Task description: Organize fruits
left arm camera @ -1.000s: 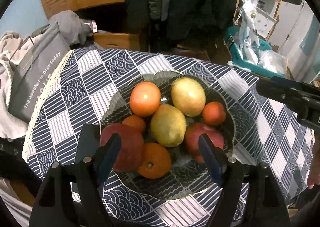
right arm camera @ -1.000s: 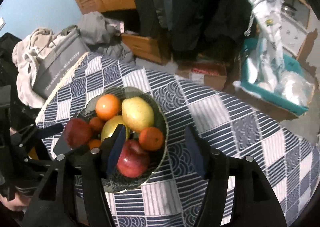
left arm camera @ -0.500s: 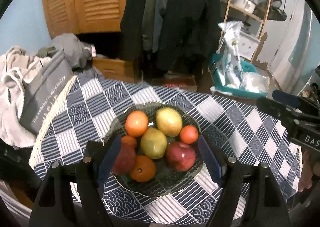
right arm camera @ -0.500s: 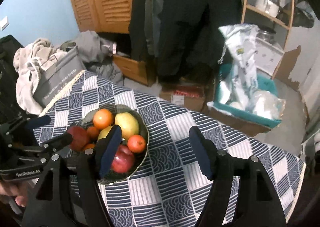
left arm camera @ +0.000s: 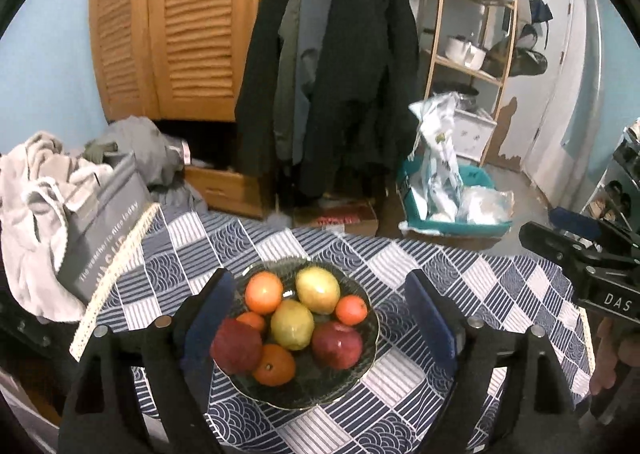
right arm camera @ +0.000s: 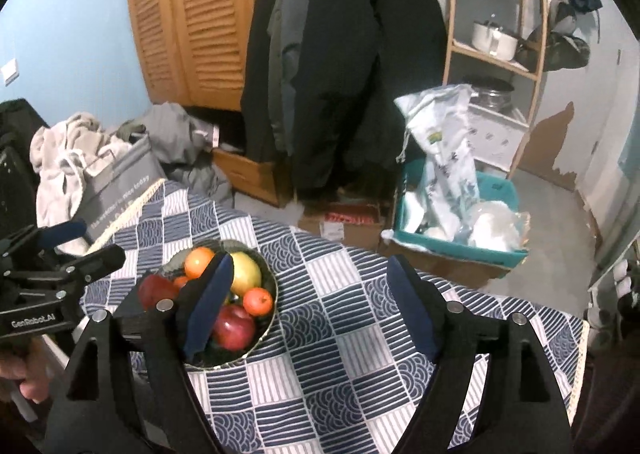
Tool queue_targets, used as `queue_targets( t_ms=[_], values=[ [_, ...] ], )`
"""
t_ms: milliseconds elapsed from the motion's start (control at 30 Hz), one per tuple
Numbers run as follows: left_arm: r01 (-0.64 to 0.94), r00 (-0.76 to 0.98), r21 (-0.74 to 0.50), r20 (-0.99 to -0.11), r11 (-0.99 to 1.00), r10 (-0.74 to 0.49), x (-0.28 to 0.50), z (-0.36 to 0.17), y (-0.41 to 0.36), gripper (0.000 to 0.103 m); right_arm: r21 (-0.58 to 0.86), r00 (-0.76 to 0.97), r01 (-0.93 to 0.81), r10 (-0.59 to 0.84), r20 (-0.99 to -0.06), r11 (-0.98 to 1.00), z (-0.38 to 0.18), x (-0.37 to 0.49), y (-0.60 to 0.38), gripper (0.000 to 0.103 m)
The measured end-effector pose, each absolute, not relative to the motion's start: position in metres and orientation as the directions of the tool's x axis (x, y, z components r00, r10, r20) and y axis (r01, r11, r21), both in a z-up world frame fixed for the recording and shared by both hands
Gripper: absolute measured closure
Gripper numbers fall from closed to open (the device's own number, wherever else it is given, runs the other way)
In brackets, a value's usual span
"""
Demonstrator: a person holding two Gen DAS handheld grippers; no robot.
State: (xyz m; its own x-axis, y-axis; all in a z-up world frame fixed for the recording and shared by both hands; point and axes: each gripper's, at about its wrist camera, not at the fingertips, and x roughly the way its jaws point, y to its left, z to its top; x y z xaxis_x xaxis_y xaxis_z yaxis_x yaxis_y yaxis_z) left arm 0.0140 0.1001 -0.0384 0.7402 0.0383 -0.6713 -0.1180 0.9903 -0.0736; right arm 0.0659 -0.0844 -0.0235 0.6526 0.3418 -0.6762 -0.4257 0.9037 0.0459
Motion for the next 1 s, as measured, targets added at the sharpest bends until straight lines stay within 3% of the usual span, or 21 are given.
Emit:
queue_targets(
  t_ms=[367,1000],
  values=[
    [-0.111,0.817,-0.037,-0.572,0.993,0.07,0.0,-0.005,0.082,0.001,0.058,0.713,-0.373,0.326,-0.621,0.926,-0.002,0.052,-0.108,0.02],
    [-0.101,0.841,-0.009,-0.534,0.995,0.081,-0.006,0.01,0.064,0.001,0.035,0.778,-0.272,0.242,-0.579,0.962,0.005,0.045,-0.144,0.02]
  ],
)
